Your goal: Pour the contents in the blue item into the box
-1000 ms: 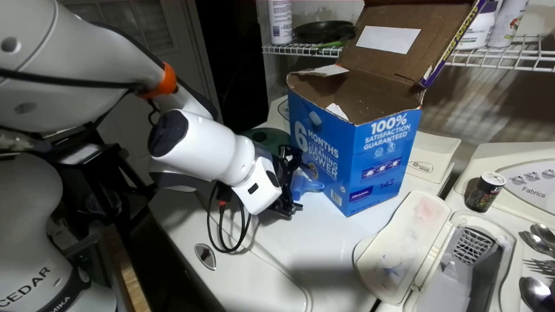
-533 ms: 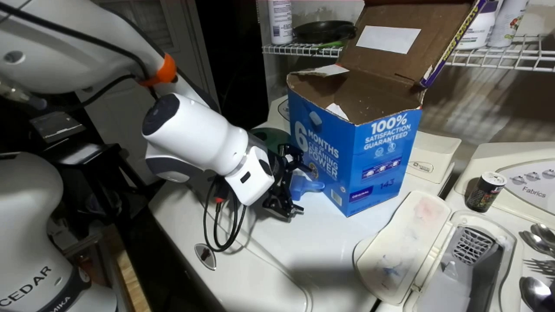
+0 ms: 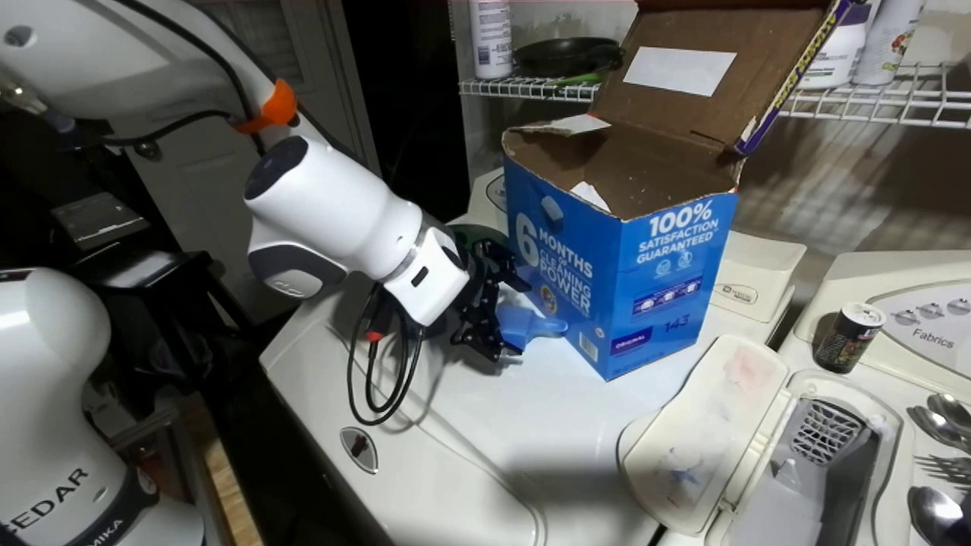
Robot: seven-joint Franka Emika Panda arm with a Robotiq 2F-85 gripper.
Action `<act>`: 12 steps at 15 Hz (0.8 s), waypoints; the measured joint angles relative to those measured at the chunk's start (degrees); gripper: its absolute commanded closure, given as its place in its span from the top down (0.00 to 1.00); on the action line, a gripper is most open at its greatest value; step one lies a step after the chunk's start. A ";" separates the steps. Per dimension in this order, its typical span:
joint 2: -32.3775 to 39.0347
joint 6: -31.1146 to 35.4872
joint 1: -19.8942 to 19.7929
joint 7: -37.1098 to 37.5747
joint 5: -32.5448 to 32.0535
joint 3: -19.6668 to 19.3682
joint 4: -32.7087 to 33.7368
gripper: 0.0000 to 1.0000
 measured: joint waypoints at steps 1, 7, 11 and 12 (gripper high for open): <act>0.21 -1.02 -1.10 -0.55 0.00 1.46 0.00 1.00; 0.53 -8.27 -10.55 -5.04 0.17 10.58 0.05 1.00; 2.19 -13.49 -18.70 -6.82 0.90 17.56 0.15 1.00; 2.79 -14.53 -20.74 -6.96 0.95 19.33 0.16 1.00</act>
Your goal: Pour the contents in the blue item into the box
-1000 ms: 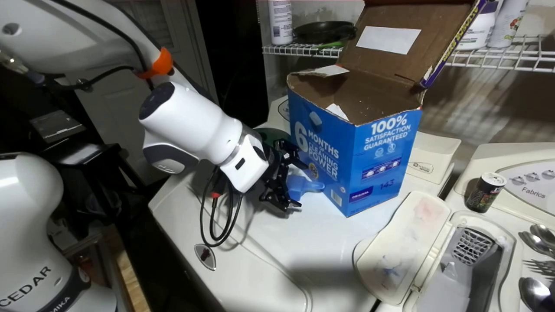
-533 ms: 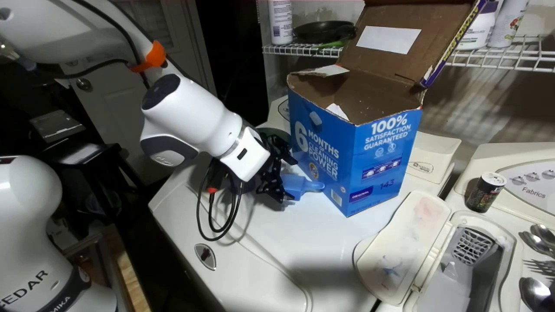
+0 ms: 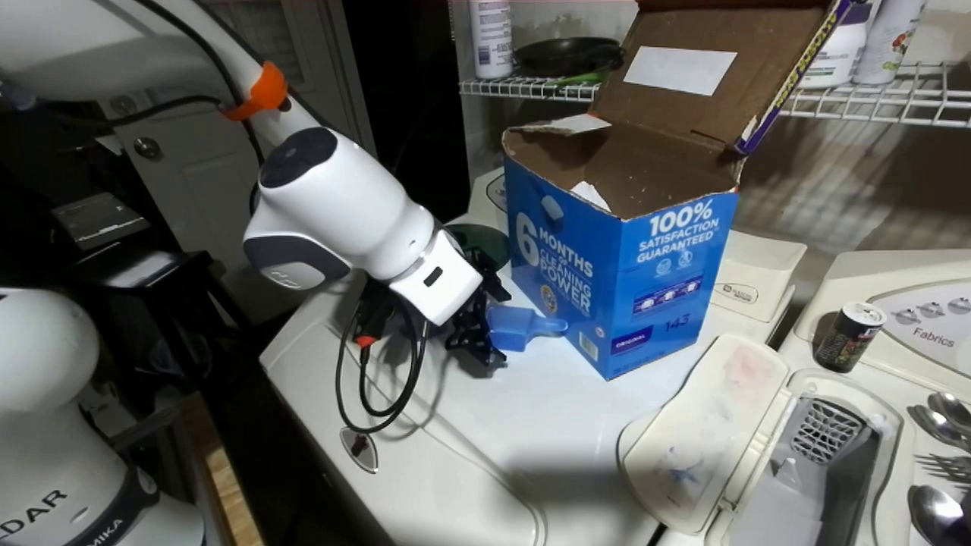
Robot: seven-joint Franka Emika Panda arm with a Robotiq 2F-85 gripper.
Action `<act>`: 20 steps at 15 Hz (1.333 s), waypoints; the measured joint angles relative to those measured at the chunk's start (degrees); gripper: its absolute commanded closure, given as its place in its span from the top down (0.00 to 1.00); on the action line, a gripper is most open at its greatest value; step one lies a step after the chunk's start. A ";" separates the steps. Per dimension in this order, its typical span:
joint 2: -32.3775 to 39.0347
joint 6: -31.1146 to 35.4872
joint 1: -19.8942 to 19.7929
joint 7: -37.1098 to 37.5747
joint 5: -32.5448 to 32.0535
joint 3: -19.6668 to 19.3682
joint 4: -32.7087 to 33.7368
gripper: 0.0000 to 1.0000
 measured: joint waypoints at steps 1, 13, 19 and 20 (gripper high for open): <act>0.62 -0.74 -2.02 -0.13 0.01 1.73 0.01 1.00; 5.46 -5.55 -17.69 -3.47 -1.03 13.57 0.05 1.00; 5.47 -5.56 -17.72 -3.58 -1.04 13.70 0.05 1.00; 5.47 -5.56 -17.72 -3.58 -1.04 13.70 0.05 1.00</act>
